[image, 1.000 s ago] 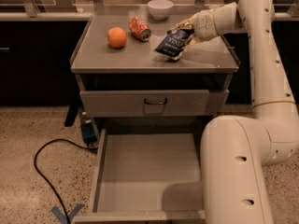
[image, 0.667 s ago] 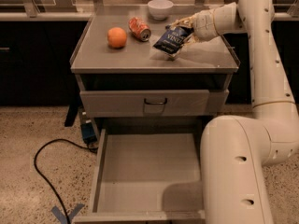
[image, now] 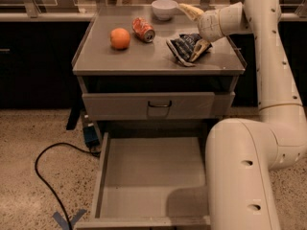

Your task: Pick blue chip bag from middle drawer and place on counter

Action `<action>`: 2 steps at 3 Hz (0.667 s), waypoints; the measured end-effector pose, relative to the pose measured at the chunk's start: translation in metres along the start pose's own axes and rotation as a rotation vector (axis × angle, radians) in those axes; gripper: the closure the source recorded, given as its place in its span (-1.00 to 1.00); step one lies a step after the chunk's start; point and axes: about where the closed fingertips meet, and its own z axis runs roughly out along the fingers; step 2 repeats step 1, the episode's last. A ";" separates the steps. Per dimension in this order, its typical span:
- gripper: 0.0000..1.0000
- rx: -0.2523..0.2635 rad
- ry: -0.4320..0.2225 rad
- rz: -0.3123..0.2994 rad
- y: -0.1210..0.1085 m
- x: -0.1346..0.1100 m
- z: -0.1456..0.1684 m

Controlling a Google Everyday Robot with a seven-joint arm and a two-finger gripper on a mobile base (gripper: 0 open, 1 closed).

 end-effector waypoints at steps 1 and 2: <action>-1.00 0.000 0.000 0.000 0.000 0.000 0.000; -1.00 0.000 0.000 0.000 0.000 0.000 0.000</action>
Offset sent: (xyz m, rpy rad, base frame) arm 0.0000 0.0000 0.0000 0.0000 0.0000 0.0000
